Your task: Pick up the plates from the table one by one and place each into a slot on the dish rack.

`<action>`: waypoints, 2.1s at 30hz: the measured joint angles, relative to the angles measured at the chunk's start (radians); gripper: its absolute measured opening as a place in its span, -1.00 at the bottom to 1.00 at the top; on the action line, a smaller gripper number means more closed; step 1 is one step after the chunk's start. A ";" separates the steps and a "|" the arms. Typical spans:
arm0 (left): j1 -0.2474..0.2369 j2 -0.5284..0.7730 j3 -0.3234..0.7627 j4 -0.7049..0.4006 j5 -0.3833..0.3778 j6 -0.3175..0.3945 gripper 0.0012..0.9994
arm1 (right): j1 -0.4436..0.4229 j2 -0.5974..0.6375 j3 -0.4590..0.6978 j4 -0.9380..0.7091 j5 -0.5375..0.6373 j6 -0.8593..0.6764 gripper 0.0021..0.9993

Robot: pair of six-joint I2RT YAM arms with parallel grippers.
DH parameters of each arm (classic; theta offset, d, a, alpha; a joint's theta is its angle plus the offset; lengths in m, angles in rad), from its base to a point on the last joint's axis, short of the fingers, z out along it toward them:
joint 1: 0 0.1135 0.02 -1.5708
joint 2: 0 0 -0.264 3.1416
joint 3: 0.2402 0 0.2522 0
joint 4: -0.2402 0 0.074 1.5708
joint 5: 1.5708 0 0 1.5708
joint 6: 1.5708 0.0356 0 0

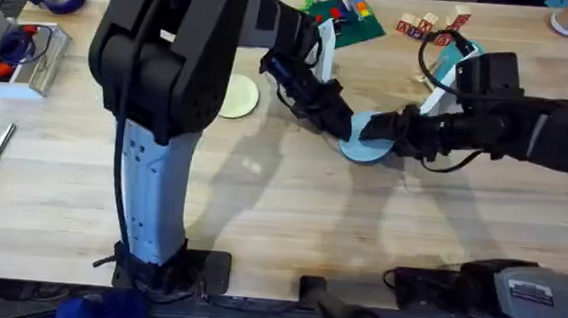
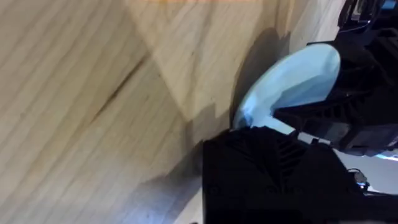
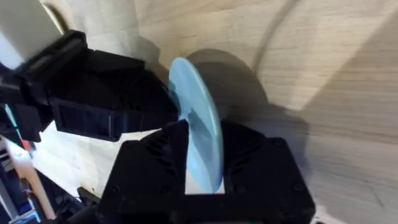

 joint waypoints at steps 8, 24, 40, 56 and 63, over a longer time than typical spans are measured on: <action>0.000 0.000 0.000 0.000 0.000 0.000 -0.92 | 0.000 0.000 0.000 0.000 -0.001 0.000 -0.33; 0.006 0.000 0.000 0.000 0.007 0.000 -0.92 | -0.008 -0.018 0.002 0.009 -0.047 0.001 -0.91; 0.007 0.002 0.066 -0.085 -0.071 0.019 -0.92 | -0.001 -0.008 0.002 0.025 -0.061 0.001 -0.92; 0.040 -0.322 0.212 -0.333 -0.427 0.052 -0.92 | 0.002 -0.070 0.026 -0.022 -0.049 -0.102 -0.92; 0.039 -0.493 0.216 -0.414 -0.536 0.056 -0.92 | 0.004 -0.145 0.140 -0.157 -0.042 -0.199 -0.92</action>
